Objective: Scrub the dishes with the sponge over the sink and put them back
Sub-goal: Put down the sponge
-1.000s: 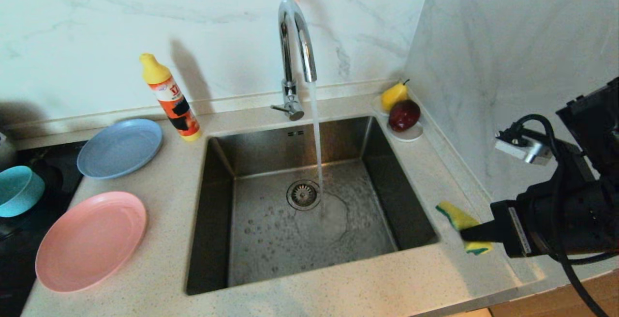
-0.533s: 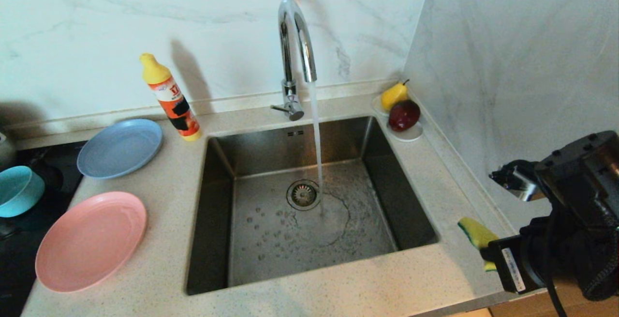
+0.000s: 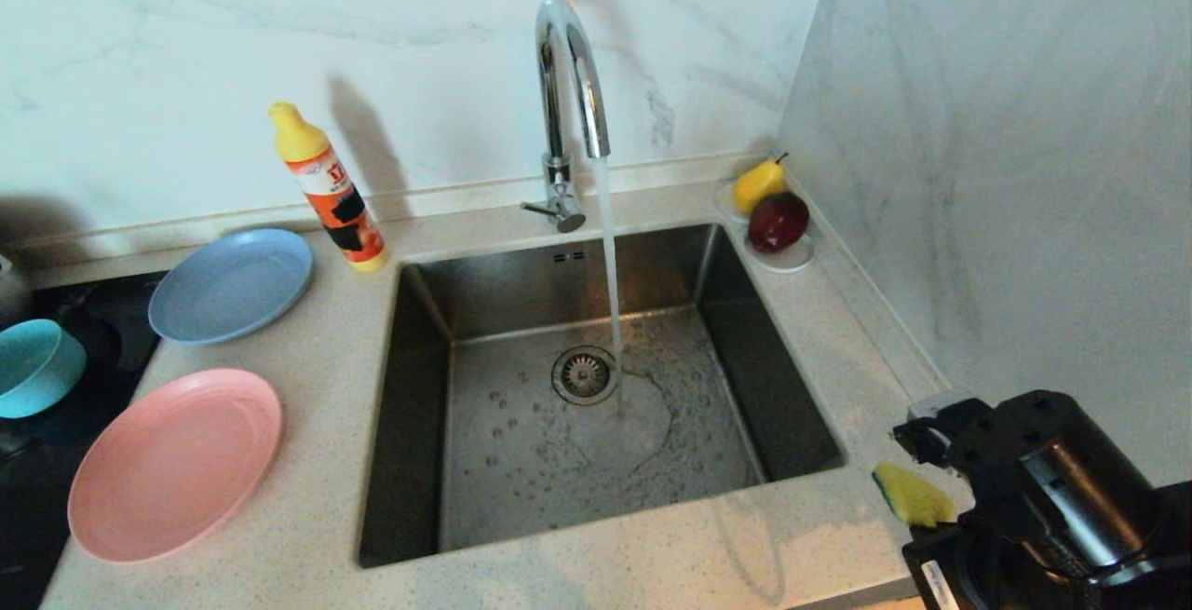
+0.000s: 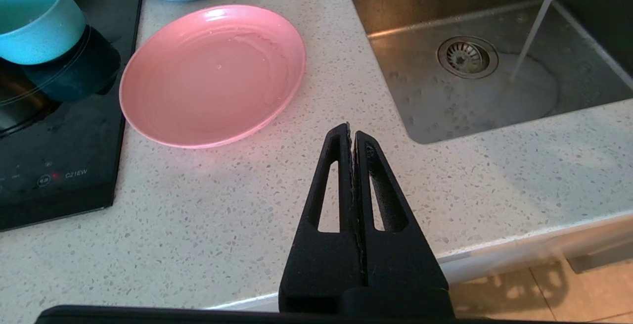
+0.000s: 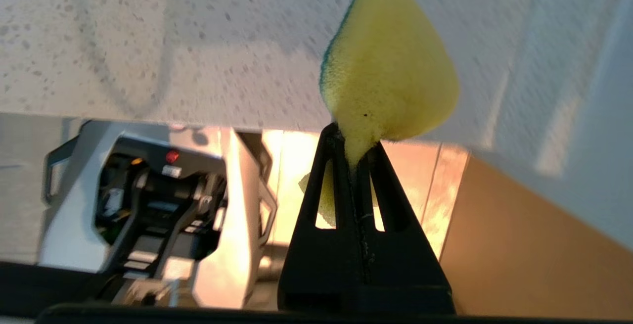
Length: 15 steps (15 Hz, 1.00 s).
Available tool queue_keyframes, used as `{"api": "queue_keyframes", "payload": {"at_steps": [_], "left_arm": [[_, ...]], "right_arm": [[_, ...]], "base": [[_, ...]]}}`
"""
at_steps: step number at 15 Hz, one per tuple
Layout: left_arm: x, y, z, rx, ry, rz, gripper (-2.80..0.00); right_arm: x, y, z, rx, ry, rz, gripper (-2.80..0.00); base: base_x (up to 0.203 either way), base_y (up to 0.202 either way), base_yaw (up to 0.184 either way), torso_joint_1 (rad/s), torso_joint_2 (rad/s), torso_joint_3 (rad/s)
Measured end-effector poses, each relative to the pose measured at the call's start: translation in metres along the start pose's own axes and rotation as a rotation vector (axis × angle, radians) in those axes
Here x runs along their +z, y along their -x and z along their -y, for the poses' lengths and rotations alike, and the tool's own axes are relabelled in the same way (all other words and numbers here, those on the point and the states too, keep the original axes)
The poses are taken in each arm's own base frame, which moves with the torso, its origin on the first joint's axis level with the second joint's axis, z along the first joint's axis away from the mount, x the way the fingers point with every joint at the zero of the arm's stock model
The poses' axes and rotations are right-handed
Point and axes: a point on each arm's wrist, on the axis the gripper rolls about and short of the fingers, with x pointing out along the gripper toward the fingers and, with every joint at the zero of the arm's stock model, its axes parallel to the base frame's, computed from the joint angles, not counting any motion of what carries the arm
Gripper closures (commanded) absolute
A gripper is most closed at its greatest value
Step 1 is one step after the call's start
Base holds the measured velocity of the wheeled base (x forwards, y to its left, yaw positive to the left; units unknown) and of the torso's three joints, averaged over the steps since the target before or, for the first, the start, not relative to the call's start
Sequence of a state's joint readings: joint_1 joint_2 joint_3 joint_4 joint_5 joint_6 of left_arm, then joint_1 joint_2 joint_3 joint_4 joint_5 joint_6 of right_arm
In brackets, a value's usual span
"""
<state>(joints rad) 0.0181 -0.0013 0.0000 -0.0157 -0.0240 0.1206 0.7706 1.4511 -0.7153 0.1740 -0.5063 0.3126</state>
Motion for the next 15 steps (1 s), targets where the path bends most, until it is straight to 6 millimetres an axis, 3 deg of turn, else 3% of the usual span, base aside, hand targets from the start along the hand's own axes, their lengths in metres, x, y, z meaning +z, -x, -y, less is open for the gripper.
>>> {"api": "queue_keyframes", "payload": {"at_steps": [7,15], "left_arm": [[0.0,0.0,0.0,-0.001,0.0,-0.001,0.0],[0.0,0.0,0.0,-0.001,0.0,-0.001,0.0]], "right_arm": [[-0.006,-0.044,0.004,-0.067,0.029,0.019,0.0],[0.0,-0.069,0.01,-0.116,0.046,0.098,0.0]], "base": [[0.0,0.0,0.0,0.0,0.0,0.0],[0.0,0.0,0.0,0.0,0.0,0.0]]}}
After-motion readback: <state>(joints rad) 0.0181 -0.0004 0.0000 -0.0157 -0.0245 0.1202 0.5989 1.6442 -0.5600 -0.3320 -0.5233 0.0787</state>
